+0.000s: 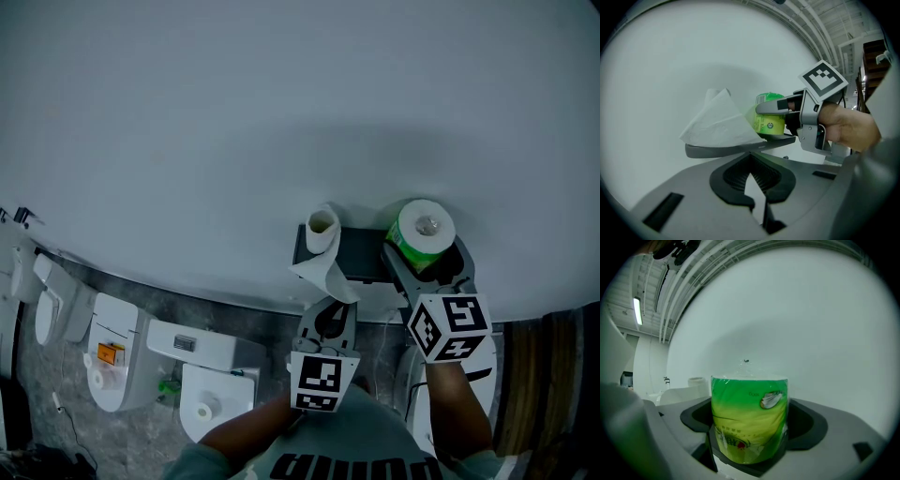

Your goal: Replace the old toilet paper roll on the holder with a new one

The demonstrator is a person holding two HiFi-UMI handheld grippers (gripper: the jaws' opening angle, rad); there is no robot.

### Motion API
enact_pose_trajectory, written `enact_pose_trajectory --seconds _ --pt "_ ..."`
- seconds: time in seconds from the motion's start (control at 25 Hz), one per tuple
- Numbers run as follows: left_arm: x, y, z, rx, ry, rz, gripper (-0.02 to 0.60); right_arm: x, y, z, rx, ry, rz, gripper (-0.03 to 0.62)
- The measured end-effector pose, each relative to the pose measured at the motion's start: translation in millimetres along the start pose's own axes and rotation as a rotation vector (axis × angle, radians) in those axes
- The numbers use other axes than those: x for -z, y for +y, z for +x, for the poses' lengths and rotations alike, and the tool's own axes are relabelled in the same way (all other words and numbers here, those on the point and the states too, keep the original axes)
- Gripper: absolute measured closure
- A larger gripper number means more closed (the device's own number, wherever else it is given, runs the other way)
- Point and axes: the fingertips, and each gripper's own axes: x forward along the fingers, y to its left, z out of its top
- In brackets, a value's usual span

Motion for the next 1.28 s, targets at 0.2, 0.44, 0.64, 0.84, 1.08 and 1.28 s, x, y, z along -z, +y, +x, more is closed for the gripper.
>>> enact_pose_trajectory --seconds 0.2,0.44,0.64,0.84,1.08,1.28 --pt "1.0 -10.4 1.1 0.021 -0.002 0.011 0.575 -11.3 -8.7 -17.5 0.007 -0.048 0.047 0.152" --pt "-1.2 -30.1 3.2 0.062 -0.006 0.023 0.575 -15.4 -29.7 -43.5 0.053 -0.069 0.08 0.152" --pt "1.2 -46.1 8.1 0.094 -0.003 0.033 0.575 -7.3 -51.7 -63.3 0.099 -0.074 0.107 0.152" --pt "2.6 -60.5 12.9 0.121 -0.002 0.042 0.575 3.4 -75.8 -82.5 0.155 -0.068 0.139 0.152" --pt "5.7 -70.9 18.3 0.136 0.005 0.055 0.575 18.6 -102.1 -98.5 0.208 -0.059 0.184 0.152" --pt "5.6 -73.5 21.7 0.131 0.004 0.059 0.575 29.7 -115.0 -104.3 0.222 -0.047 0.212 0.152"
